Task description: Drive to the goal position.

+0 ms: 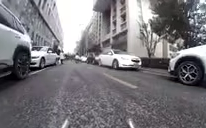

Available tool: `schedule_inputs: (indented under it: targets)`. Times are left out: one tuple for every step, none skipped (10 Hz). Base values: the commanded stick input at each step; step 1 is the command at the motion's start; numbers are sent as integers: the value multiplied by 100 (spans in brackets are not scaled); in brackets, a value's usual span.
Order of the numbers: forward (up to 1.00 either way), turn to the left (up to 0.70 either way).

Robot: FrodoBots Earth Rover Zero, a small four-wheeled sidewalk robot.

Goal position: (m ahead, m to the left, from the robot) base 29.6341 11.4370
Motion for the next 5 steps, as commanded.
schedule_inputs:
  targets:
    - [70,0]
    - [70,0]
    - [70,0]
    - [70,0]
    - [70,0]
